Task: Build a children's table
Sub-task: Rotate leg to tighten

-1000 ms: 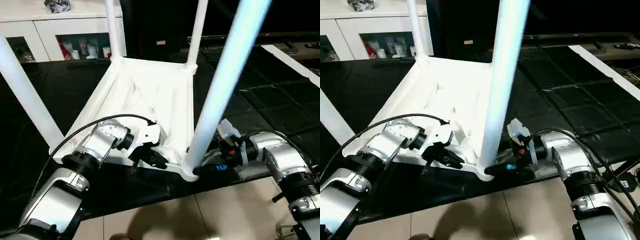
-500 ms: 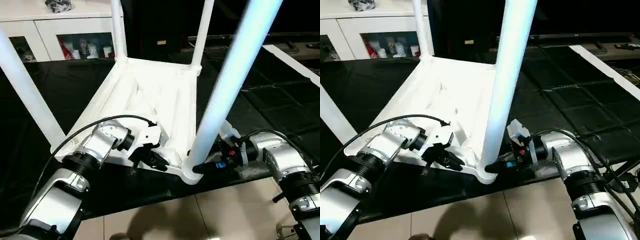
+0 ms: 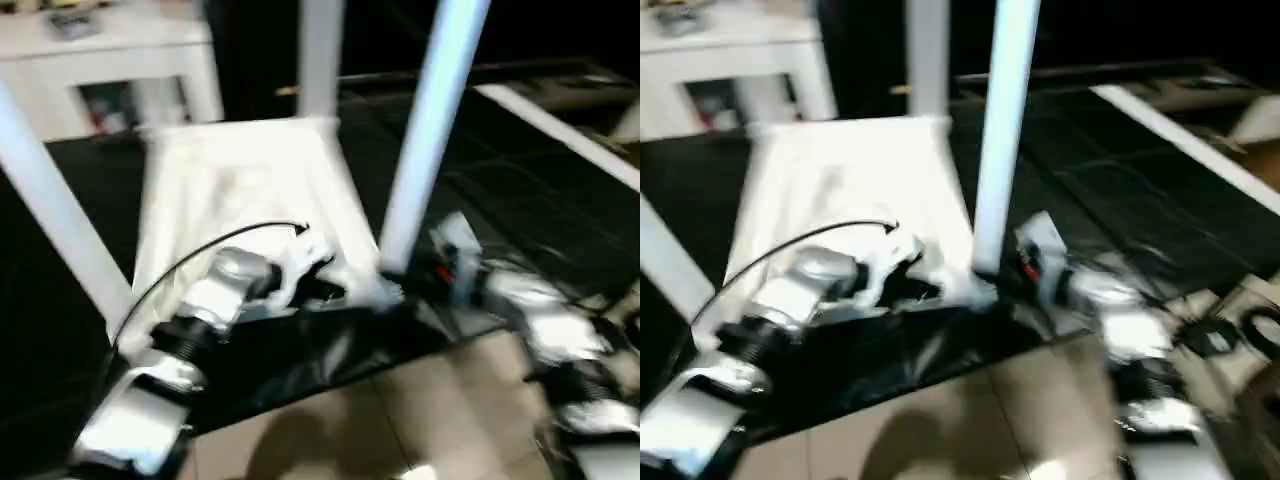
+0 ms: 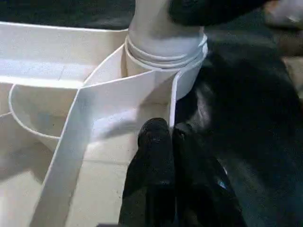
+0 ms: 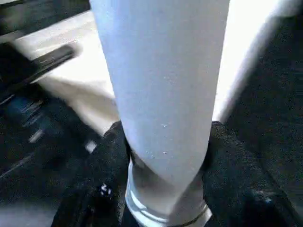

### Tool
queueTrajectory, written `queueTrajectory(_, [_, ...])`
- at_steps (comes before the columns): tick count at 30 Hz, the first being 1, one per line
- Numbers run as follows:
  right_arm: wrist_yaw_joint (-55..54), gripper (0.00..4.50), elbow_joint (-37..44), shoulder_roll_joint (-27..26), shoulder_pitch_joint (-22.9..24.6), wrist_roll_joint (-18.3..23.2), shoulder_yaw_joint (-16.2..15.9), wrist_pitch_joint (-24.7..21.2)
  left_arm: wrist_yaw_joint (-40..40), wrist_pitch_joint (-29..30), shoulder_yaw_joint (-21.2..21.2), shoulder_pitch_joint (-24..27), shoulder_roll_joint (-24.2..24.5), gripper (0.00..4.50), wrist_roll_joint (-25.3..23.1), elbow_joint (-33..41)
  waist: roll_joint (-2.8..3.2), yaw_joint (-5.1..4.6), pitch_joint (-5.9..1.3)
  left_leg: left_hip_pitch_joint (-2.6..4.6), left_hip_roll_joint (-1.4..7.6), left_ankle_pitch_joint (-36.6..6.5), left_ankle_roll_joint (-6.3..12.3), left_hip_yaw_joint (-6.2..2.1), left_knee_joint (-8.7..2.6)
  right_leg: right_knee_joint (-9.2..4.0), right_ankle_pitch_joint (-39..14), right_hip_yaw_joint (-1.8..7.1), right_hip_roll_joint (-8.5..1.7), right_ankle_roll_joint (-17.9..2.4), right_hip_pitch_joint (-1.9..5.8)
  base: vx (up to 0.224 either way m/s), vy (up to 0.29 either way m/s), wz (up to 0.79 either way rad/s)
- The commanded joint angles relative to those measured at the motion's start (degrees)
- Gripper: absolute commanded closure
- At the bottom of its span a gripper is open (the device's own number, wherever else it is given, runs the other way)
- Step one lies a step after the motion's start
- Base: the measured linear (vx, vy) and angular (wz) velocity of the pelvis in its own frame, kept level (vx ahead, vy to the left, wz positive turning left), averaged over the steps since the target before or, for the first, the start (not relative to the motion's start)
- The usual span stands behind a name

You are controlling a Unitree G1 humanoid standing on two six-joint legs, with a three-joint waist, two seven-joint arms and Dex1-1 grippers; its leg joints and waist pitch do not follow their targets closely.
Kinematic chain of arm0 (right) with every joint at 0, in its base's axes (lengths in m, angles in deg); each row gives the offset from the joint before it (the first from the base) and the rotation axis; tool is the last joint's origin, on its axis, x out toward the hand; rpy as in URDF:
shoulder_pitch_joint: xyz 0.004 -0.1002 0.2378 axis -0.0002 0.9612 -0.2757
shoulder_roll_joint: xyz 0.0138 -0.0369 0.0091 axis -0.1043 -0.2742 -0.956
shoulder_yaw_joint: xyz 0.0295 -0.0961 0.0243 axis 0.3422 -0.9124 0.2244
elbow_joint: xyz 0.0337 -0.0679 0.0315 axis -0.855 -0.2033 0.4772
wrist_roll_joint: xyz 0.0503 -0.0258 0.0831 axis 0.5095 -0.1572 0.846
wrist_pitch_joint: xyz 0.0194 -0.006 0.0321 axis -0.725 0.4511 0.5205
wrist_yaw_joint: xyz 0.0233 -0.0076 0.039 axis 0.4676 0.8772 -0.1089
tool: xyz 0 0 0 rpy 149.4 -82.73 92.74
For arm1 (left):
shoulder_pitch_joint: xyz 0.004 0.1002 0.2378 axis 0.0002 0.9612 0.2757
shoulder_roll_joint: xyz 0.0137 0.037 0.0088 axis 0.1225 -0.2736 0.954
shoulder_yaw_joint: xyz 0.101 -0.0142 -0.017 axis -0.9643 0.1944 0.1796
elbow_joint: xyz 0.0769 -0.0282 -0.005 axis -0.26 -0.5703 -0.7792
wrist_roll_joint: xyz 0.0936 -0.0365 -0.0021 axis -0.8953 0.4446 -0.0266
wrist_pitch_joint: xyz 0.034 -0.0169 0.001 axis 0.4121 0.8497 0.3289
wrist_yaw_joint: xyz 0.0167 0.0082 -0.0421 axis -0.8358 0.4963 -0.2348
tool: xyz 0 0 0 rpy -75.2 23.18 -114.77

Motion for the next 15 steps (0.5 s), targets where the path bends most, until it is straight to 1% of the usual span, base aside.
queueTrajectory(1, [-5.6,2.56,-3.2,-6.6,-1.9,-1.1,-3.8,-2.4,-5.1,0.2,0.2,-2.3,-5.7,4.50,2.3,-0.5,-0.48,0.31,-3.55,-0.66,-1.91,-16.9,0.77,0.63,-3.68,-6.21,-29.3,0.74,-1.52,-6.1,2.97,0.000,0.000,0.00])
queueTrajectory(2, [-10.1,2.56,-4.5,-8.4,-3.1,-1.4,-3.0,-2.9,-7.4,0.2,1.1,-3.0,-6.9,4.50,2.7,-1.0,-0.39,0.00,-3.50,-0.82,-1.92,-16.5,0.95,0.69,-3.74,-6.00,-27.9,0.88,-1.40,-6.6,2.83,0.000,0.000,0.00])
queueTrajectory(3, [-12.6,2.56,-5.3,-9.4,-4.0,-1.5,-2.6,-3.4,-8.8,0.1,1.8,-3.5,-7.7,4.50,3.1,-1.5,-0.25,-0.19,-3.52,-0.73,-1.94,-16.8,0.77,0.63,-3.76,-5.99,-27.8,0.82,-1.37,-6.9,2.76,0.000,0.000,0.00])
queueTrajectory(4, [-15.2,2.56,-6.1,-10.6,-4.8,-2.0,-2.6,-4.1,-9.8,0.4,2.3,-4.1,-8.4,4.50,3.1,-1.8,-0.40,-0.45,-3.75,-0.82,-1.97,-16.8,0.75,0.60,-3.71,-5.82,-26.6,0.83,-1.30,-7.0,2.95,0.000,0.000,0.00])
queueTrajectory(5, [-15.4,2.56,-6.2,-10.7,-4.9,-2.1,-2.6,-4.2,-9.8,0.4,2.3,-4.1,-8.5,4.50,3.1,-1.8,-0.30,-0.38,-3.76,-0.67,-1.88,-16.4,1.23,0.71,-3.74,-5.81,-24.6,0.98,-1.26,-7.6,2.78,0.000,0.000,0.00])
queueTrajectory(6, [-16.1,2.56,-6.4,-11.1,-5.1,-2.4,-2.6,-4.3,-10.0,0.6,2.3,-4.3,-8.6,4.50,3.0,-1.9,-0.30,-0.43,-3.72,-0.59,-1.84,-16.6,1.50,0.75,-3.72,-5.78,-23.9,1.05,-1.25,-8.0,2.70,0.000,0.000,0.00])
queueTrajectory(7, [-16.5,2.56,-6.3,-11.9,-5.1,-2.8,-2.7,-3.4,-10.7,0.8,2.4,-4.6,-8.7,4.50,2.4,-1.9,-0.45,-0.37,-3.74,-0.56,-1.79,-16.7,1.95,0.84,-3.70,-5.68,-22.7,1.12,-1.26,-8.7,2.74,0.000,0.000,0.00])
queueTrajectory(8, [-16.5,2.21,-6.2,-12.2,-5.0,-2.7,-2.4,-3.1,-11.0,0.9,2.4,-4.7,-8.5,4.50,2.1,-1.9,-0.36,-0.31,-3.82,-0.65,-1.71,-16.0,2.17,0.86,-3.73,-5.45,-20.8,1.22,-1.31,-9.3,2.89,0.000,0.000,0.00])
queueTrajectory(9, [-16.2,2.21,-6.0,-12.3,-4.8,-2.5,-2.2,-2.7,-11.2,0.8,2.3,-4.7,-8.2,4.50,1.7,-1.9,-0.27,-0.27,-3.82,-0.64,-1.71,-15.8,2.29,0.90,-3.72,-5.42,-19.9,1.27,-1.33,-9.6,2.90,0.000,0.000,0.00])
queueTrajectory(11, [-15.9,1.82,-6.0,-12.2,-4.6,-2.7,-2.0,-1.9,-11.0,0.3,1.9,-4.5,-7.6,4.50,1.1,-1.8,-0.35,-0.20,-3.86,-0.71,-1.71,-14.7,2.64,1.04,-3.69,-5.16,-17.3,1.37,-1.30,-10.6,3.08,0.000,0.000,0.00])
queueTrajectory(12, [-15.9,1.82,-6.0,-12.2,-4.6,-2.7,-2.0,-1.9,-11.0,0.3,1.9,-4.5,-7.6,4.50,1.1,-1.8,-0.30,-0.18,-3.79,-0.67,-1.69,-14.8,2.67,1.05,-3.71,-5.18,-17.5,1.37,-1.35,-10.8,3.06,0.000,0.000,0.00])
queueTrajectory(13, [-15.7,1.75,-6.1,-11.7,-4.2,-3.3,-2.1,-0.5,-10.2,-1.0,1.4,-4.4,-6.8,4.50,0.4,-2.2,-0.06,-0.14,-3.71,-0.63,-1.72,-15.4,2.66,1.04,-3.76,-5.31,-18.4,1.36,-1.41,-10.8,3.05,0.000,0.000,0.00])
queueTrajectory(14, [-14.4,1.66,-5.6,-11.0,-3.7,-2.9,-1.9,0.5,-8.9,-2.6,0.4,-4.2,-5.9,4.50,-0.3,-2.3,-0.17,-0.14,-3.66,-0.59,-1.68,-16.0,2.53,1.03,-3.84,-5.50,-19.7,1.32,-1.42,-10.3,3.01,0.000,0.000,0.00])
queueTrajectory(15, [-13.2,1.66,-5.0,-10.5,-3.2,-2.6,-1.8,0.8,-7.8,-3.6,-0.2,-4.1,-5.3,4.50,-0.7,-2.3,-0.38,-0.09,-3.69,-0.56,-1.69,-16.3,2.62,1.02,-3.85,-5.61,-20.3,1.31,-1.43,-10.0,3.02,0.000,0.000,0.00])
